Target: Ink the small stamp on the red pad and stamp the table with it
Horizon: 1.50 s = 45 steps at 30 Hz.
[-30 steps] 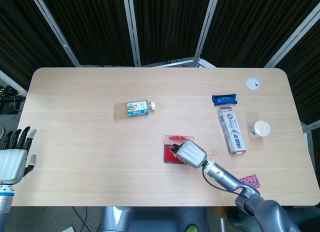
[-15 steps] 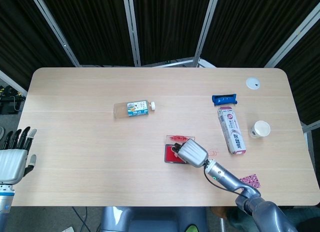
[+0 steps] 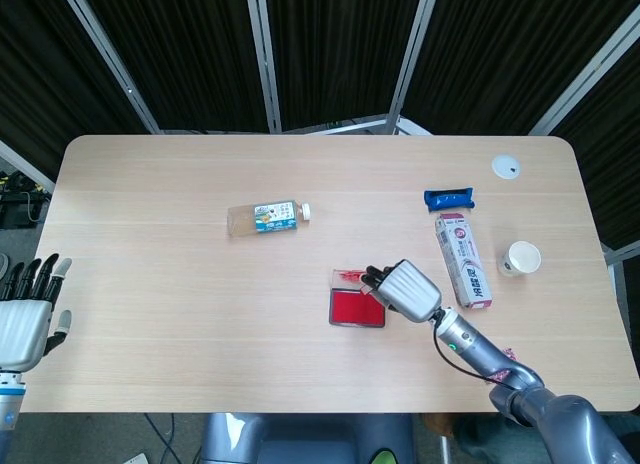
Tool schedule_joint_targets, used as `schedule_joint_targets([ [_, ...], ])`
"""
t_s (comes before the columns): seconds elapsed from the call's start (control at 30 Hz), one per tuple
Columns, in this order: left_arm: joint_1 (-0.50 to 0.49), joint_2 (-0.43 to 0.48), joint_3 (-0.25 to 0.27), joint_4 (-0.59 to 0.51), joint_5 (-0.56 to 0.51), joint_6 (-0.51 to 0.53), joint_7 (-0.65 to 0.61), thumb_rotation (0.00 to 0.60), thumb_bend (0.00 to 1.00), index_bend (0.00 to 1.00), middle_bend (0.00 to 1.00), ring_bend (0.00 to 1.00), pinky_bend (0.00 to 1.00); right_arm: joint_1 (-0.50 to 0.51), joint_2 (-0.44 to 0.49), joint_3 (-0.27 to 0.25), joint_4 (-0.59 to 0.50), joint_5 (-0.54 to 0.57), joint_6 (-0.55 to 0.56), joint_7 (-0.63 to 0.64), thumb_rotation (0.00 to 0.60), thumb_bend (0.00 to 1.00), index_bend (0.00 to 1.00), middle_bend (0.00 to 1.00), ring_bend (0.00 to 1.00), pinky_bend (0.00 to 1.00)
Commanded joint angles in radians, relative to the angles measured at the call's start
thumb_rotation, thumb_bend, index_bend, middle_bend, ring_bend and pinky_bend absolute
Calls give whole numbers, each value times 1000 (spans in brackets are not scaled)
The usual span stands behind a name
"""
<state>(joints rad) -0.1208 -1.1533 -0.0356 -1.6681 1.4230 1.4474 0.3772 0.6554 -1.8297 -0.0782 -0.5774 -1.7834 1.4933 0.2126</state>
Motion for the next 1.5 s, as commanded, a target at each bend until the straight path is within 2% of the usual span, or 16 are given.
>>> schedule_joint_targets([
  [0.03, 1, 1, 2, -2, 3, 0, -2, 600, 442, 0, 0, 0, 0, -23, 24, -4, -1, 19, -28, -12, 600, 536, 574, 547, 834, 1000],
  [0.27, 0, 2, 7, -9, 11, -1, 5, 600, 444, 0, 0, 0, 0, -73, 23, -19, 70, 50, -92, -3, 600, 536, 567, 547, 834, 1000],
  [0.67, -1, 1, 7, -13, 11, -4, 10, 600, 443, 0, 0, 0, 0, -101, -15, -25, 144, 64, -132, 13, 600, 533, 557, 546, 834, 1000],
  [1.1, -2, -2, 7, -11, 8, -7, 15, 600, 443, 0, 0, 0, 0, -115, -48, -30, 205, 70, -157, 46, 600, 350, 538, 533, 834, 1000],
  [1.5, -2, -2, 8, -12, 7, -8, 16, 600, 443, 0, 0, 0, 0, -118, -58, -28, 223, 74, -159, 52, 600, 332, 508, 508, 834, 1000],
])
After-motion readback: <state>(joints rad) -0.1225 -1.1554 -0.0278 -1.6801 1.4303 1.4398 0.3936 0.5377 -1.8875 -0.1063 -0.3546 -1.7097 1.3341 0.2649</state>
